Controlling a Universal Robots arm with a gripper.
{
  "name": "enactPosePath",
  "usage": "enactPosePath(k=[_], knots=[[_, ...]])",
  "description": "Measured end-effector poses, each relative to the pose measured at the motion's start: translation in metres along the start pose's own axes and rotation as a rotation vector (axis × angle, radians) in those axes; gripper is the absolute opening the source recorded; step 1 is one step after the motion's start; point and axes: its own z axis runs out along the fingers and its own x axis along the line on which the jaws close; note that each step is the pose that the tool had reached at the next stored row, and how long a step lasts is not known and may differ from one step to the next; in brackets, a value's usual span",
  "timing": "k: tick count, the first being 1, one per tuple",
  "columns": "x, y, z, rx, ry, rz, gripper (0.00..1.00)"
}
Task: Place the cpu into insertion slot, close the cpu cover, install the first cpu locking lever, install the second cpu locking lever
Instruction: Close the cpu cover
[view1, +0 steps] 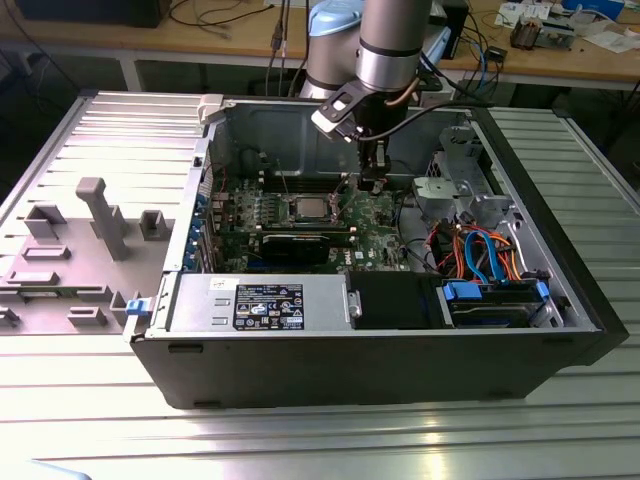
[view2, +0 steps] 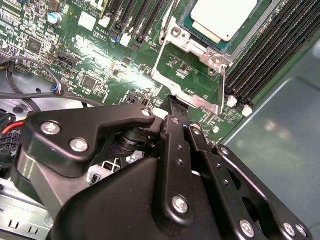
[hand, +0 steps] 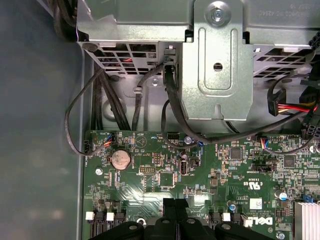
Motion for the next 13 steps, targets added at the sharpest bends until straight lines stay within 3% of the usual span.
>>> enactPosePath(k=[13], knots=[[0.0001,-0.0043,-0.0001,0.0,0.0,0.0,0.11]])
